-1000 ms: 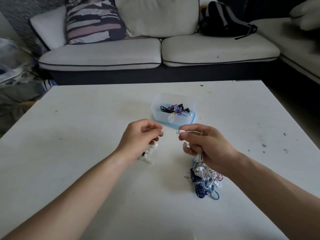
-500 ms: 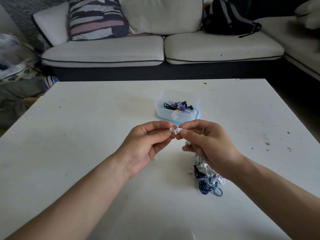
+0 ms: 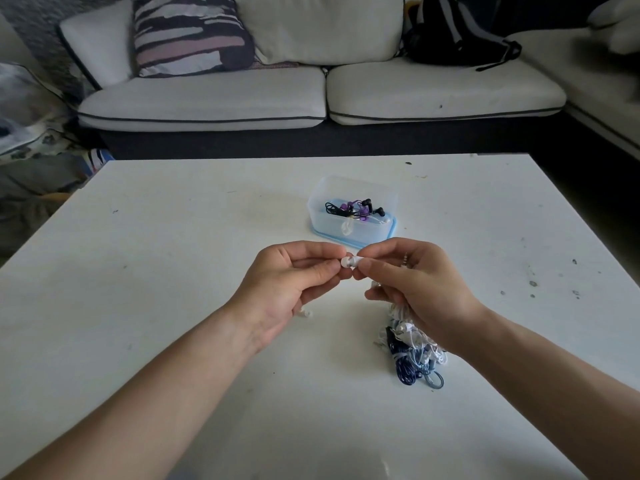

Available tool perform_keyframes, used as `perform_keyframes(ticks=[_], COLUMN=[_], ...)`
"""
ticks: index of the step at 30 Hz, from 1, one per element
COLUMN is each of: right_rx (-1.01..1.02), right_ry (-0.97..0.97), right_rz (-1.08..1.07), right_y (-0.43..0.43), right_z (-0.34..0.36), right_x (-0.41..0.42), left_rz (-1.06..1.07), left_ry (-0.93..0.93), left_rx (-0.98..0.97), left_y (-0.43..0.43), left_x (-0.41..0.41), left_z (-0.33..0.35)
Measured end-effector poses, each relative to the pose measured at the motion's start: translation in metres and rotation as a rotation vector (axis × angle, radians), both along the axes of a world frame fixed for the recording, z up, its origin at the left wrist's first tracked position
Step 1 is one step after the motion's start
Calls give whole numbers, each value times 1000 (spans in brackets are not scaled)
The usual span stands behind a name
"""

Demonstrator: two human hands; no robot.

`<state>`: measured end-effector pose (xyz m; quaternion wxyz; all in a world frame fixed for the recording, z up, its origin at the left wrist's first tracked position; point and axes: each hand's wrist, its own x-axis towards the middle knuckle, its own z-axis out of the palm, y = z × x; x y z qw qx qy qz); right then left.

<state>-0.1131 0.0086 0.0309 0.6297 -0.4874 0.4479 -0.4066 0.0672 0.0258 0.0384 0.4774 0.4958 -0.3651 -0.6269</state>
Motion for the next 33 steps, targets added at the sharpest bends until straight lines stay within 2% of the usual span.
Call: perform_keyframes(ticks=[11,20,33], right_rx=[29,9,-5], right_ry=[27,84,50], right_rz=[166,149,201], right_y=[-4,-4,-4], right_z=[5,-1,1], right_x=[-7,-8,-10], left_rz=[-109,-110,-133], left_ry=[-131,-124,-86], left_rx=[-63,-47,-39], left_y=[-1,-1,-4], left_x=[5,3,5], left_z=[2,-4,-8])
